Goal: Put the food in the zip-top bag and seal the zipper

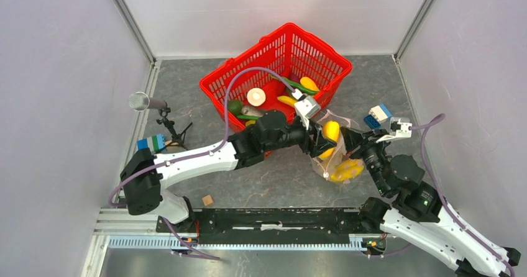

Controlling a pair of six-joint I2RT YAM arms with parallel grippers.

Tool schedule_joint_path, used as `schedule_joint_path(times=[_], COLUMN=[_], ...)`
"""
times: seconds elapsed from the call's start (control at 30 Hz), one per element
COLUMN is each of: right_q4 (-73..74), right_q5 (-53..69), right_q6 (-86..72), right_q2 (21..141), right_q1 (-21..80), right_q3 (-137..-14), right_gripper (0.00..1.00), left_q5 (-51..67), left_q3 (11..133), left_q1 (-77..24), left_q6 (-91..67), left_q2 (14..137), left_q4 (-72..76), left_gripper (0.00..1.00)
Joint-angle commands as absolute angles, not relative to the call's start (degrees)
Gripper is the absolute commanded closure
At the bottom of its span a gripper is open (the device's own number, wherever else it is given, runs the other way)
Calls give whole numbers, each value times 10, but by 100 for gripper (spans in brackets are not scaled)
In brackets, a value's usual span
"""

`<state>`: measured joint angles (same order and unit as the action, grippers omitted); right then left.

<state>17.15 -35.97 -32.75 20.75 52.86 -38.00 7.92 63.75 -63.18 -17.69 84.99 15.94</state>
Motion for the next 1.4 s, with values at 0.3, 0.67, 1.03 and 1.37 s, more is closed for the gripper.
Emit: schedule_joint_path(times=[0.3, 0.67, 1.03, 1.37], right_q4=[150, 168, 178, 173], right_q5=[-383, -408, -411, -408], right_q6=[-334, -338, -339, -342], right_q2=[177, 152, 146, 150], right_q1=[529, 530, 530, 530], right_q3=[-375, -371, -372, -366], right_gripper=[100, 99, 99, 99], left_q5=[81, -27, -46, -32], left_q3=[728, 716, 735, 825], left_q1=[-635, -631, -499, -376], left_q6=[-86, -18, -34, -126], left_q2=[851, 758, 733, 837], left_q4=[63, 4, -124, -323], left_gripper=[0, 0, 0, 0])
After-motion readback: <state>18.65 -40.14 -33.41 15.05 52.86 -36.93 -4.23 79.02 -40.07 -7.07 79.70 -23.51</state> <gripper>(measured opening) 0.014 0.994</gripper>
